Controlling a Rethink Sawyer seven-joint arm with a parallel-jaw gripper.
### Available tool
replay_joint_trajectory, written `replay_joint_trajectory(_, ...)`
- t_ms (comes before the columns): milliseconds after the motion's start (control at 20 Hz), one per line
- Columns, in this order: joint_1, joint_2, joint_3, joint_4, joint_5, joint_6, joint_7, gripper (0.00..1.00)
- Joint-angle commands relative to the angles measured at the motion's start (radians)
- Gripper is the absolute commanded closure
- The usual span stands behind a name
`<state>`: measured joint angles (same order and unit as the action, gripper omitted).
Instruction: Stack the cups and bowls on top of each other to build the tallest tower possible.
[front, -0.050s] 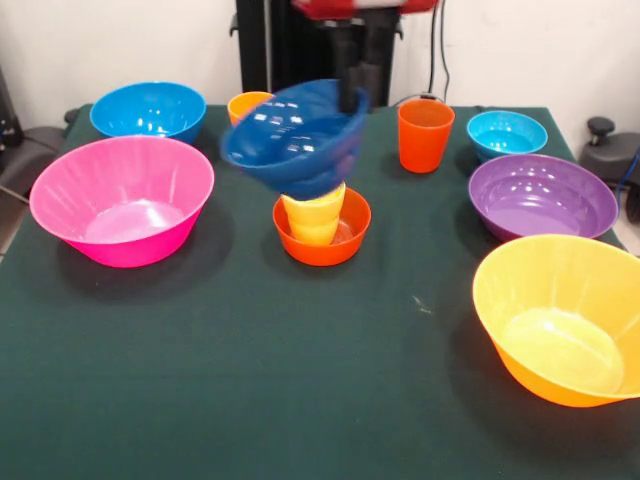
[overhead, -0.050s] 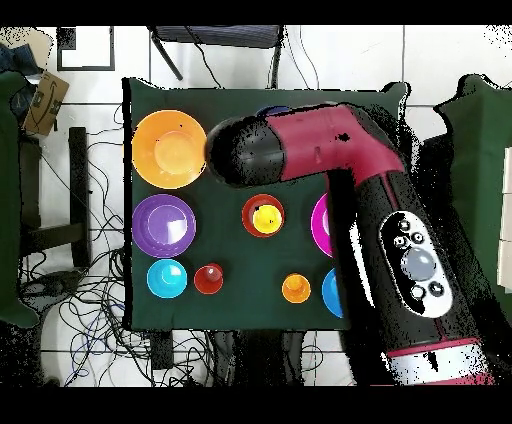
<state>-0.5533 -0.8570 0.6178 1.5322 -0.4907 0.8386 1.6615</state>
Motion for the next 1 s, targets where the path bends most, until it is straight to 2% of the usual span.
replay_joint_trajectory(50,0.044,0.059,-0.14,0.166,-0.021,-0.163,0.27,1.0)
replay_joint_trajectory(200,0.062,0.081,-0.167,0.176,-0.048,-0.212,0.3,1.0)
replay_joint_trajectory(450,0.093,0.091,-0.216,0.166,-0.077,-0.231,0.317,1.0)
replay_joint_trajectory(1000,0.138,0.067,-0.262,0.13,-0.023,-0.143,0.287,1.0)
